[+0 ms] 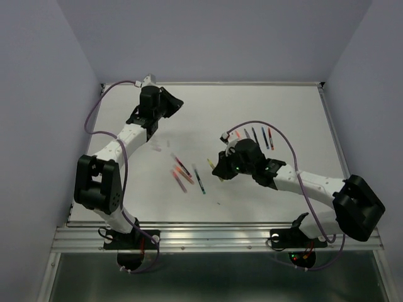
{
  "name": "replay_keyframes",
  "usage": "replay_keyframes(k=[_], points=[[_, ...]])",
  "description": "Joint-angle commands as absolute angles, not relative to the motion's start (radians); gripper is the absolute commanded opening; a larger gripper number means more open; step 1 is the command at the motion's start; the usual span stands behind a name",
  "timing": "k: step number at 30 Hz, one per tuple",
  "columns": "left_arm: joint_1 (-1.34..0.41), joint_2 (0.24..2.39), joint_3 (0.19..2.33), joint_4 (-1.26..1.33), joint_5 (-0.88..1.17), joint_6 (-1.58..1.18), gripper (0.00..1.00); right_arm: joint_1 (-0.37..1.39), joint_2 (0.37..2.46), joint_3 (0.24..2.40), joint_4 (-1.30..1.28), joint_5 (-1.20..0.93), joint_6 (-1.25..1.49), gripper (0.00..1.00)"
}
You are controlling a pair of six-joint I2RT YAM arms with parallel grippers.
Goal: Open the pen caps
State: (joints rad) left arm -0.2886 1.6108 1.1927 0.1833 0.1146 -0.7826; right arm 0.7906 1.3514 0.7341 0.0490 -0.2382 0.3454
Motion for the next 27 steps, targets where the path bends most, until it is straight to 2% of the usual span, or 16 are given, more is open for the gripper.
replay_keyframes(k=[1,6,11,22,26,27], points=[[-0.299,1.559,1.165,0.206,0.097,-0.749,0.0,0.749,1.348,0.791,0.048,-0.125,0.342,0.01],[-0.299,1.506,1.059,0.134,0.058,-0.713,0.0,0.623,1.501,0.882,0.003,-0.017,0.282,0.01],[-0.299,1.445,0.944,0.094,0.025,-0.698,0.0,0.565,1.643,0.992,-0.031,0.079,0.137,0.06],[-0.298,1.473,0.948,-0.038,-0.123,-0.666,0.0,0.485,1.828,1.117,-0.101,0.187,0.061,0.18],[-0.296,1.5,0.974,-0.089,-0.169,-0.664,0.0,0.485,1.829,1.115,-0.112,0.196,0.067,0.4],[-0.296,1.505,0.979,-0.089,-0.175,-0.666,0.0,0.485,1.825,1.115,-0.113,0.195,0.069,0.41]])
